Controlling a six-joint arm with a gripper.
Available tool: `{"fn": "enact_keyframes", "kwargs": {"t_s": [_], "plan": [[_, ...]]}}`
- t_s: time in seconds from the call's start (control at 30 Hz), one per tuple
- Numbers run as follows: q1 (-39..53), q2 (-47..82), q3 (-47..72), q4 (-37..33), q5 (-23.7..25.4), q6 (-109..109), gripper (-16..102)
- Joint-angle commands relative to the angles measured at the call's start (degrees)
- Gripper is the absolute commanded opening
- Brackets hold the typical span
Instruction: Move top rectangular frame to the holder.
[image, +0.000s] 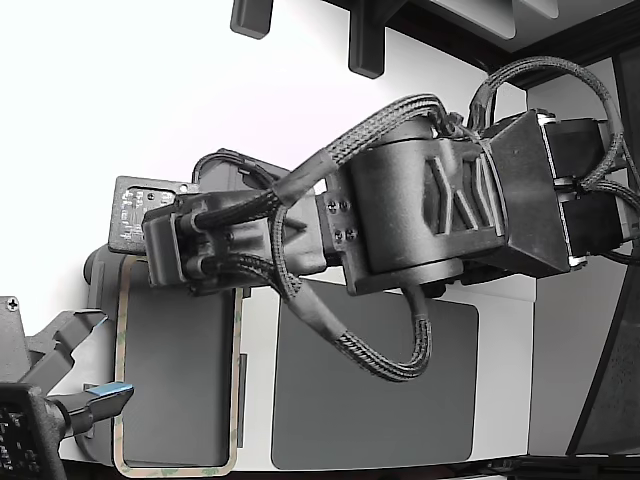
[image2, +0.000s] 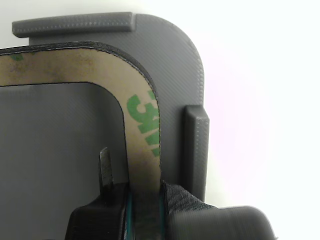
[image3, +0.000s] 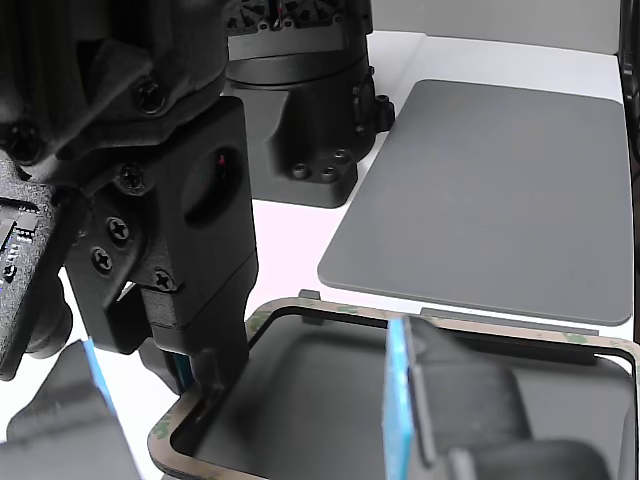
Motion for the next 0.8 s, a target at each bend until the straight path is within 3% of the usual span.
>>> {"fn": "enact_keyframes", "kwargs": {"t_s": [0.0, 0.77], "plan": [[-1.14, 1.41, -0.79, 0.62, 0.00, -0.26, -11], [-2.20, -0.09, -0.79, 0.62, 0.35, -0.26, -11]]}}
